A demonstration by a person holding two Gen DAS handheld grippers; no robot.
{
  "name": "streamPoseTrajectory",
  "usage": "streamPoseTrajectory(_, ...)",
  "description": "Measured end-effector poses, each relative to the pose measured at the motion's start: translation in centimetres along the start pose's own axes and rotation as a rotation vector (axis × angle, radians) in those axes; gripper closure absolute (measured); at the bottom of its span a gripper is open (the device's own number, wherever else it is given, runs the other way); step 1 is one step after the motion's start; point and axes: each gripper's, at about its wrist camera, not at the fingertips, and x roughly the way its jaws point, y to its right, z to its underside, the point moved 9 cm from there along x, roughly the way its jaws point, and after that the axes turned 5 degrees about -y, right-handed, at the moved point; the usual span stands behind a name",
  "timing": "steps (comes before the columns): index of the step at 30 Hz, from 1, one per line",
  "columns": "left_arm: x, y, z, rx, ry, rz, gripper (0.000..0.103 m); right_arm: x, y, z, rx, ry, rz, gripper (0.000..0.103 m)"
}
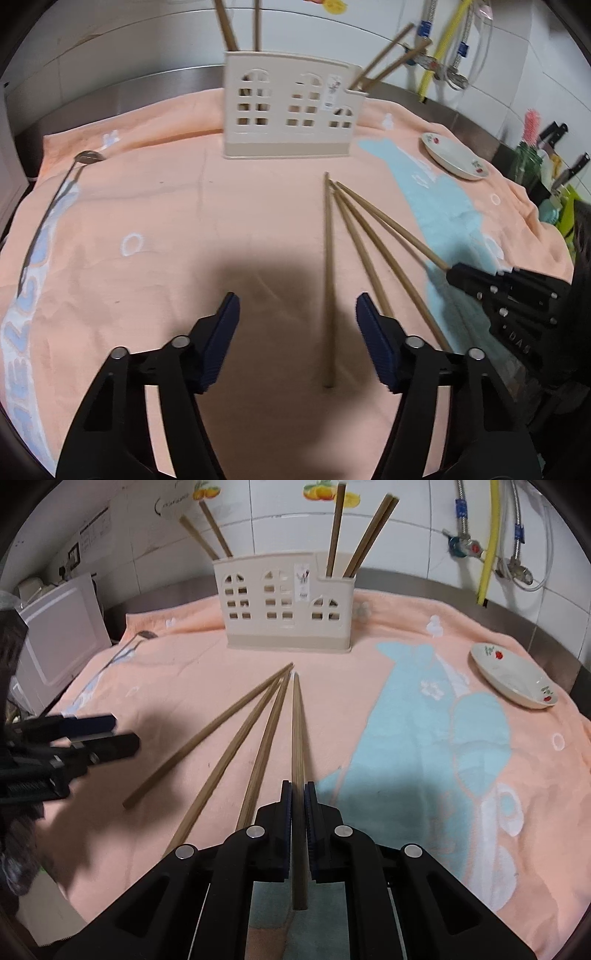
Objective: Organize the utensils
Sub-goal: 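Close the right tool on a chopstick while the left tool grasps another, then lift both held chopsticks upright and carry them toward the white holder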
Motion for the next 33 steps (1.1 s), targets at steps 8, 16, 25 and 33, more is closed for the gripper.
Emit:
streamPoseTrajectory(8,2.0,2.2,0.7,0.035,-0.045,0.052,0.074,-2.3,0.5,-1.3,0.009,0.060,-0.002,0.096)
streamPoseTrajectory(16,3.7,1.8,1.1,0.007,-0.079,0.054,0.088,-3.1,0.7,-1.8,0.011,0.075,-0.006,0.096)
streamPoseTrajectory(25,4.1,2.1,0.9,0.020,-0.085,0.035,0.091,-4.1,0.6,-2.7,0.001,0.095,-0.005,0.096)
streamPoseTrajectory(33,4.1,2.6,0.9,0.057,-0.109,0.003,0.096,-5.0,0.7,-3.4,-0.004,0.114,0.001,0.096)
